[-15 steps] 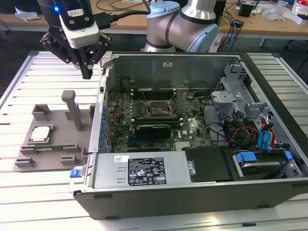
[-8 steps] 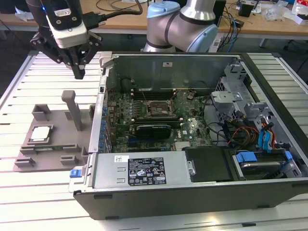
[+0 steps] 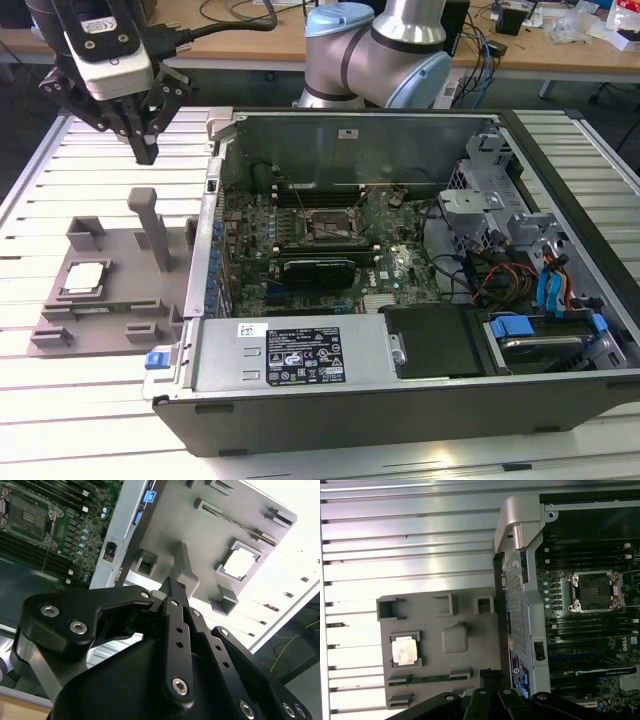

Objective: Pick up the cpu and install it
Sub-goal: 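Reach for the cpu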

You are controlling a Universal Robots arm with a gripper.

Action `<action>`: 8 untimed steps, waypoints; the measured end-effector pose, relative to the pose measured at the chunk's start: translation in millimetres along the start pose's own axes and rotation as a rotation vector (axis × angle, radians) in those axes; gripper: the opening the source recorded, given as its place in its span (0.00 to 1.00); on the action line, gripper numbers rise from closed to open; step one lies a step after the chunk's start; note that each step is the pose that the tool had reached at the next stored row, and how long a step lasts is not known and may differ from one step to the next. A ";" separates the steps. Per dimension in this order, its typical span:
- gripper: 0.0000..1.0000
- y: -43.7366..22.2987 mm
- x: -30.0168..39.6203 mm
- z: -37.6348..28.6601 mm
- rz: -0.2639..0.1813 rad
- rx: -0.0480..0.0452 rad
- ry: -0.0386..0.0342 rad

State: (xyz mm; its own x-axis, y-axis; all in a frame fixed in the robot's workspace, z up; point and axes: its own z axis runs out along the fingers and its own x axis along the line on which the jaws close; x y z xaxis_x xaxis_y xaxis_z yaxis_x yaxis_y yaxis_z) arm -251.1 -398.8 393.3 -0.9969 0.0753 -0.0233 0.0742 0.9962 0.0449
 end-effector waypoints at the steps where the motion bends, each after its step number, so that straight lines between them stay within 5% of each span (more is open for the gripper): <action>1: 0.11 -0.1 1.3 0.0 0.000 0.0000 -0.0001; 8: 0.11 -1.2 18.2 -0.2 0.000 -0.0001 -0.0001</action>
State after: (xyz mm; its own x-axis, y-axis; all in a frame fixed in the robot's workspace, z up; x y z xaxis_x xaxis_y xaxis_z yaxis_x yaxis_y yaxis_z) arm -269.3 -398.6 393.0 -0.9969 0.0752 -0.0234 0.0741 0.9962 0.0450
